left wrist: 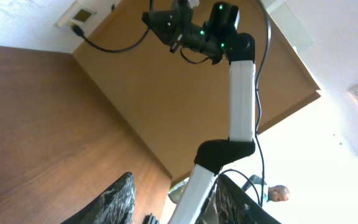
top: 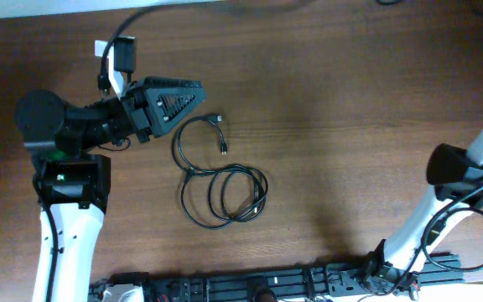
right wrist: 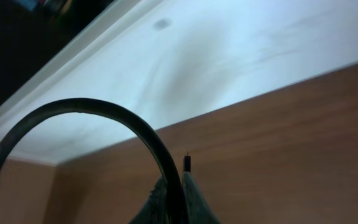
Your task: Untangle cables
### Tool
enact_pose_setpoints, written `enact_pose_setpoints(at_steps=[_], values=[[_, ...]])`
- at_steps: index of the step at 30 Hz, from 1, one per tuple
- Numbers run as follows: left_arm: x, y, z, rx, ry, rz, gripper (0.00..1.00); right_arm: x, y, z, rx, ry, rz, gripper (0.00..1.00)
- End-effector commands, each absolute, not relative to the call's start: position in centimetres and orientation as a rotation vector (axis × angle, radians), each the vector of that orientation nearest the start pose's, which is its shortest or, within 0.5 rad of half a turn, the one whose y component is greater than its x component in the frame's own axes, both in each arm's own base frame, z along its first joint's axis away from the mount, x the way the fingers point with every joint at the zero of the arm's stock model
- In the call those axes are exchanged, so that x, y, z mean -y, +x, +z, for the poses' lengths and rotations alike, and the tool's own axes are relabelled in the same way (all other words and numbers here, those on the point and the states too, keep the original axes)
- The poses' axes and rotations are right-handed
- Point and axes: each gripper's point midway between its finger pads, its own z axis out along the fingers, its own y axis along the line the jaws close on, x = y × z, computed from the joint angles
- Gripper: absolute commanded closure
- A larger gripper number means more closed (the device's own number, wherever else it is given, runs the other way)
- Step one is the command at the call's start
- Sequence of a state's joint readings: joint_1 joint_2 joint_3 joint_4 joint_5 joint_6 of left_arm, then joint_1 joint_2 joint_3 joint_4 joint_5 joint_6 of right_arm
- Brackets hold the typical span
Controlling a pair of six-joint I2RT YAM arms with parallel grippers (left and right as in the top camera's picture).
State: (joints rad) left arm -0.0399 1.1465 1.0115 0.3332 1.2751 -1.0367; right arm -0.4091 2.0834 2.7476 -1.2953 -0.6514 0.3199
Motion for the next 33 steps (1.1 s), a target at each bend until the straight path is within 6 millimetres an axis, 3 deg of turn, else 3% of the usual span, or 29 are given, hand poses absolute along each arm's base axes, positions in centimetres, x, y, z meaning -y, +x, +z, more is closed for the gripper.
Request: enact_pose_setpoints(at_steps=[1, 8, 12, 13, 14, 15, 17, 22, 25, 28, 33], values=[[17.7, 27.1, 40.8, -1.718, 0.479, -1.659, 0.58, 14.2, 46.2, 41.4, -2.068, 0.549, 0.604, 0.96], [17.9, 25.8, 40.5, -1.725, 0.569, -1.689, 0.59, 23.9, 41.6, 40.8, -1.991, 0.792, 0.475, 0.96], [18.0, 25.5, 40.5, -1.728, 0.586, -1.698, 0.59, 28.0, 39.0, 40.8, -1.941, 0.887, 0.416, 0.96], [18.0, 25.5, 40.5, -1.728, 0.585, -1.697, 0.59, 28.7, 38.5, 40.8, -1.931, 0.903, 0.406, 0.8], [18.0, 25.5, 40.5, -1.728, 0.585, -1.697, 0.59, 29.2, 38.1, 40.8, -1.924, 0.918, 0.397, 0.35], [18.0, 25.5, 40.5, -1.728, 0.586, -1.697, 0.58, 29.9, 37.6, 40.8, -1.915, 0.933, 0.388, 0.01], [18.0, 25.5, 40.5, -1.727, 0.584, -1.696, 0.59, 30.5, 37.1, 40.8, -1.907, 0.948, 0.379, 0.01], [18.0, 25.5, 40.5, -1.728, 0.585, -1.697, 0.58, 30.0, 37.1, 40.5, -1.926, 0.944, 0.392, 0.01], [18.0, 25.5, 40.5, -1.728, 0.587, -1.698, 0.59, 27.6, 38.1, 40.6, -1.98, 0.79, 0.437, 0.01], [18.0, 25.5, 40.5, -1.727, 0.583, -1.696, 0.59, 25.9, 39.0, 40.4, -2.01, 0.756, 0.471, 0.01], [18.0, 25.5, 40.5, -1.727, 0.585, -1.696, 0.6, 20.8, 41.3, 40.6, -2.067, 0.556, 0.563, 0.02]])
